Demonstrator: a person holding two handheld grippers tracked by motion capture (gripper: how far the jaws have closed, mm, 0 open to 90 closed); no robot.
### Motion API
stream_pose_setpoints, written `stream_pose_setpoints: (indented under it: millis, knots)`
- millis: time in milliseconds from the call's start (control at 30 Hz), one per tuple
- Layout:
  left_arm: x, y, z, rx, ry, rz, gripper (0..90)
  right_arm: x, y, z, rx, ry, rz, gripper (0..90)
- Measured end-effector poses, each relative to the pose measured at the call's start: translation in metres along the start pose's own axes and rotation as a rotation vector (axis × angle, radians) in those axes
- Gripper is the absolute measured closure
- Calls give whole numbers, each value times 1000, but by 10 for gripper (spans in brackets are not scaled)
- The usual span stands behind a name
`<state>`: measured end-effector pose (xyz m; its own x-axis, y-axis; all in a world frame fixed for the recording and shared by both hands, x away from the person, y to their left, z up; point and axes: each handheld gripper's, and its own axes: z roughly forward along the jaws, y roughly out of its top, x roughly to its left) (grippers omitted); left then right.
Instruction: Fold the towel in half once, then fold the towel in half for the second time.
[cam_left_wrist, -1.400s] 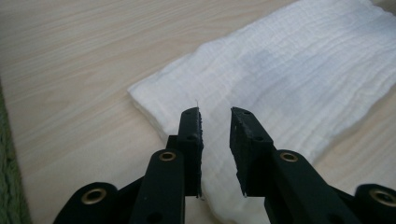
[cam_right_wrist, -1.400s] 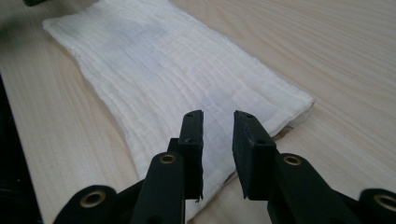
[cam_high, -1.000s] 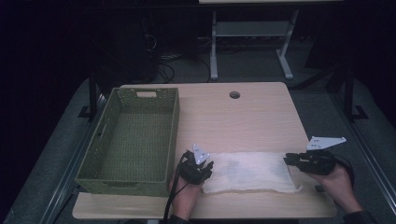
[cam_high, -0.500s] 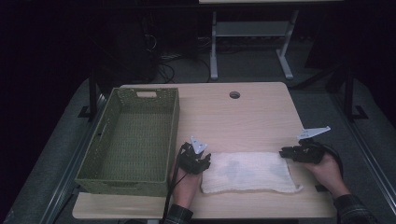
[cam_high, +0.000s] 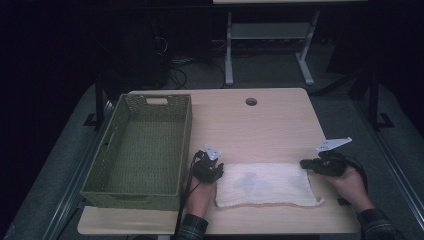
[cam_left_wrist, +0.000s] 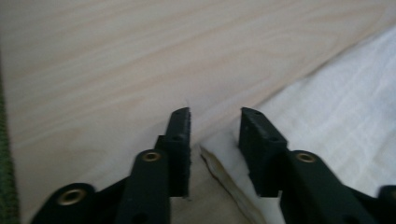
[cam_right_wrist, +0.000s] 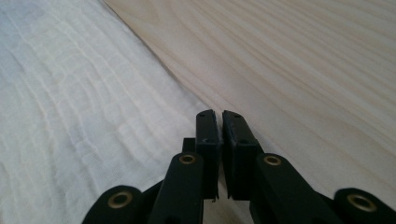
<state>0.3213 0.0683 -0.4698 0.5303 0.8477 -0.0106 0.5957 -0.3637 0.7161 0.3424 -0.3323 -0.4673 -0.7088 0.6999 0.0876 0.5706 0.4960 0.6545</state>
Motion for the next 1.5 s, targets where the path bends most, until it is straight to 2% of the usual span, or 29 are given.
stream_pose_setpoints:
  millis: [67, 100, 167, 267, 400, 467, 633, 767, 967, 1100, 1500]
  knots:
    - [1, 0, 0, 2, -35, -7, 783, 0, 0, 0, 1, -4, 1, 857]
    - [0, 1, 0, 3, -30, 5, 825, 0, 0, -1, 1, -8, -1, 858]
    - [-1, 3, 2, 0, -38, 6, 851, -1, 1, -1, -3, -18, -5, 860]
    - [1, 7, 3, -2, -40, 13, 855, -5, 2, -4, -20, -27, 5, 861]
    - [6, 17, 6, -41, -52, -9, 855, -12, 5, -6, -32, -45, 17, 861]
    - [9, 24, 7, -38, -50, 6, 855, -16, 8, -5, -36, -56, 22, 861]
    - [14, 40, 14, -76, -37, 21, 855, -27, 14, -3, -57, -82, 40, 862]
    - [16, 46, 17, -95, -36, 28, 855, -37, 18, -1, -79, -96, 50, 861]
    - [13, 39, 9, -126, -44, 39, 855, -34, 15, -10, -106, -88, 44, 861]
    - [10, 35, 1, -142, -46, 59, 855, -27, 13, -17, -119, -88, 34, 861]
    - [3, 27, -16, -160, -49, 81, 854, -9, 4, -36, -137, -63, 23, 859]
